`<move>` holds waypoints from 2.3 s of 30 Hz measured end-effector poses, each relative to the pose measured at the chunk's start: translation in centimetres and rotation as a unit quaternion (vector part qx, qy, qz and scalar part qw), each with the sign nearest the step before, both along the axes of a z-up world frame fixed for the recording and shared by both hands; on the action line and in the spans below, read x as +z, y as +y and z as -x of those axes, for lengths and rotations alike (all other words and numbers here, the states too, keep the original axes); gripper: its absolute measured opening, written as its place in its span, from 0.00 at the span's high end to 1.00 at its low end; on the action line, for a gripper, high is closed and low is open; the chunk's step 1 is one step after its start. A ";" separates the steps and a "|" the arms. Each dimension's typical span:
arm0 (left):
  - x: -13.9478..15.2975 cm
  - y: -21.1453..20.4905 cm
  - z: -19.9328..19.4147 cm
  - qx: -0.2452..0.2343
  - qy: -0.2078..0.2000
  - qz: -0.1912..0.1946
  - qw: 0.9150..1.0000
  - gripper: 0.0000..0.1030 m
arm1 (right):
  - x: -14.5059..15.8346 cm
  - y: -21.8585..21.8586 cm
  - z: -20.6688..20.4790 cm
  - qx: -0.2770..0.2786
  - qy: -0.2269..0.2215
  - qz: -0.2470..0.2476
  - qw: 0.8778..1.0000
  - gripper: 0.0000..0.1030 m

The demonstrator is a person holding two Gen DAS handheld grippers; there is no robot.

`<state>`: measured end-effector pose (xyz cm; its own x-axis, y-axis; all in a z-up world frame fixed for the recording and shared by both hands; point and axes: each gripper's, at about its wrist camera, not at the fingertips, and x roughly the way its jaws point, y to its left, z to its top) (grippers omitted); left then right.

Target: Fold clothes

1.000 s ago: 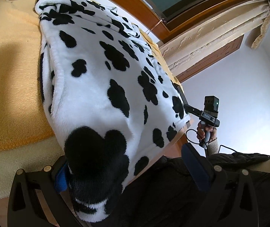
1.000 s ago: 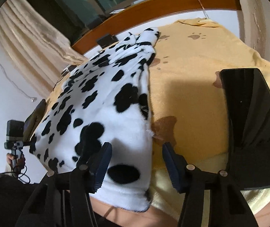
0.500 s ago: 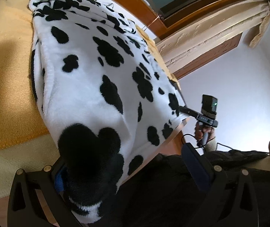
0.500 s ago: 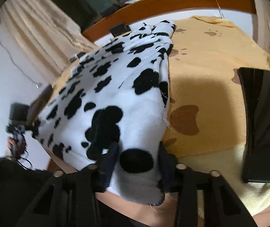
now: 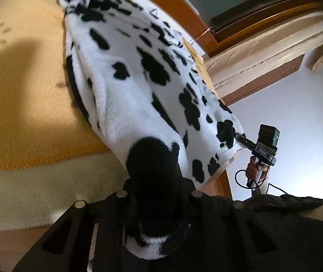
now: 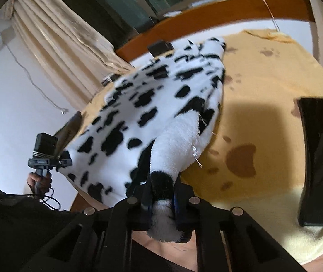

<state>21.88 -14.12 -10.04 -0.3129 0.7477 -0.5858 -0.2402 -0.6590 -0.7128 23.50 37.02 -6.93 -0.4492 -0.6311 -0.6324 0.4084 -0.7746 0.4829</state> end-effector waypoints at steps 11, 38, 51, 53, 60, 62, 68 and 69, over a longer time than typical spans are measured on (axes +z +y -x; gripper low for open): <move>5.4 -1.2 -0.2 0.016 0.086 -0.017 0.996 0.81 | 4.2 -0.2 1.2 -0.006 0.057 0.022 0.998 0.87; 13.7 -5.8 6.1 0.099 0.195 -0.047 0.975 0.81 | 12.7 -1.7 8.9 -0.034 0.164 0.039 0.985 0.87; 14.1 -7.9 19.1 0.124 0.177 -0.066 0.974 0.81 | 12.8 -4.0 20.9 -0.083 0.144 0.022 0.986 0.87; 13.5 -8.3 21.6 0.131 0.164 -0.071 0.975 0.81 | 12.4 -4.5 23.3 -0.089 0.136 0.015 0.987 0.87; 9.6 -10.1 29.1 0.164 0.100 -0.082 0.978 0.81 | 9.5 -6.4 32.2 -0.111 0.092 -0.006 0.990 0.87; 8.3 -10.6 30.8 0.173 0.080 -0.084 0.978 0.81 | 8.4 -6.9 34.4 -0.117 0.076 -0.009 0.990 0.87; 3.9 -11.4 35.5 0.202 0.023 -0.089 0.975 0.81 | 4.0 -7.9 40.1 -0.139 0.029 -0.036 0.989 0.87; 3.2 -11.6 36.0 0.207 0.014 -0.091 0.974 0.81 | 3.4 -8.2 40.8 -0.141 0.026 -0.044 0.989 0.87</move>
<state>-14.16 -25.69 -6.86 -0.6233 0.6452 -0.4418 -0.0021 -0.5664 -0.8241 -17.26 28.81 -3.57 -0.6322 -0.4198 -0.6512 0.1932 -0.8994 0.3922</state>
